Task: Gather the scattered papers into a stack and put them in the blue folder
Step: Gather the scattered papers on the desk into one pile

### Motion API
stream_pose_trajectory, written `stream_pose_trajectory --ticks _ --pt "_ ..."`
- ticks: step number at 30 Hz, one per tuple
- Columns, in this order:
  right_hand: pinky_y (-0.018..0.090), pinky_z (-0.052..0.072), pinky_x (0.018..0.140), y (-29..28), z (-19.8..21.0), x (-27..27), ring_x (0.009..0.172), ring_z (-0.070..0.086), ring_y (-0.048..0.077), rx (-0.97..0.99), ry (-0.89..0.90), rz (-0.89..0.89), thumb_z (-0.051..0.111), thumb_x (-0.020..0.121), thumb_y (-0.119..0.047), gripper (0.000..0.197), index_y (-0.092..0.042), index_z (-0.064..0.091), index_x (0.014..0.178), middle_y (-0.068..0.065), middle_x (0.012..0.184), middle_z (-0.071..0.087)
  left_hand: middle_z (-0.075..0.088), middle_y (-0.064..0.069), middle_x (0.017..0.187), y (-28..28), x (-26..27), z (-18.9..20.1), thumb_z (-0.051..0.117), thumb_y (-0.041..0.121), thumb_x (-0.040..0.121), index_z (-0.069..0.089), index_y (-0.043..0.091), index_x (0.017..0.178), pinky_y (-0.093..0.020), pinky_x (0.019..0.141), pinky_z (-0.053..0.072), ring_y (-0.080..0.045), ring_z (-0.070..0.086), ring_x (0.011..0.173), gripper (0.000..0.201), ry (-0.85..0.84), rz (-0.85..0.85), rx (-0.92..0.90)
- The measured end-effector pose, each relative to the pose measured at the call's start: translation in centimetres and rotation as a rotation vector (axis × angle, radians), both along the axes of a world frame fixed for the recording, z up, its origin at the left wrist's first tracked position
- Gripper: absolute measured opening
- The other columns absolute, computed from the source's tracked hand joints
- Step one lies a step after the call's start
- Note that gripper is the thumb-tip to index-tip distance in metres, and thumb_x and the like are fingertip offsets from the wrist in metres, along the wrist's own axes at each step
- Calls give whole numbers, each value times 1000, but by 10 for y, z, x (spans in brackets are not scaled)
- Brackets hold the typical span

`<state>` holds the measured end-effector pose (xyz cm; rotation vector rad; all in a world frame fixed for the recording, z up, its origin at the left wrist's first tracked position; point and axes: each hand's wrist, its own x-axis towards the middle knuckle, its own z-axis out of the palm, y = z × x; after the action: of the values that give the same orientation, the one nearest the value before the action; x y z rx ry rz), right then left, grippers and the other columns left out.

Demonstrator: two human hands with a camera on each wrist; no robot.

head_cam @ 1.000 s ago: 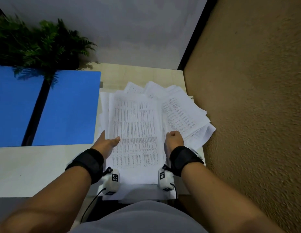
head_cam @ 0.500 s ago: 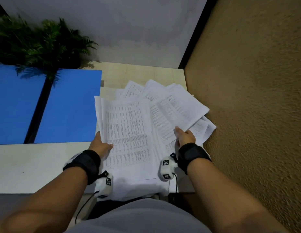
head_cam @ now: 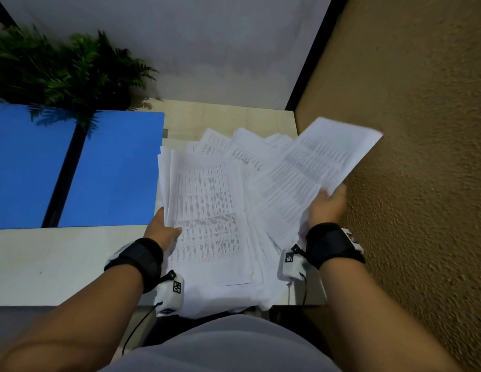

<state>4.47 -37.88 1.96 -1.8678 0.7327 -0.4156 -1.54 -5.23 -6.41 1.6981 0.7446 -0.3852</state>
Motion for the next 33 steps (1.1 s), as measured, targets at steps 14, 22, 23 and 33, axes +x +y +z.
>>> stream_pose_trajectory --ticks 14,22,23,33 --pt "16 38 77 53 83 1 96 51 12 -203 -197 329 43 99 -10 23 2 47 118 8 101 56 34 -6 160 -5 -2 5 59 47 91 23 22 154 -51 118 30 -30 38 144 77 32 63 -114" --pt "31 42 94 101 -32 -17 114 51 24 -127 549 741 38 92 5 62 -14 20 148 13 131 48 35 1 159 -5 -1 7 71 60 78 10 22 158 -41 117 28 -21 38 145 107 37 68 -274" --pt "28 40 89 104 -34 -18 107 50 21 -95 546 747 37 92 5 57 -13 25 145 8 123 49 47 1 151 -4 -4 5 80 53 72 22 22 155 -41 114 34 -21 49 136 107 19 35 -248" --pt "44 43 101 64 -48 0 123 46 30 -303 580 430 68 83 -35 60 -14 42 133 10 132 47 63 -11 123 18 -15 -9 64 -4 89 51 8 134 -51 105 46 -33 61 112 48 -20 203 -77"
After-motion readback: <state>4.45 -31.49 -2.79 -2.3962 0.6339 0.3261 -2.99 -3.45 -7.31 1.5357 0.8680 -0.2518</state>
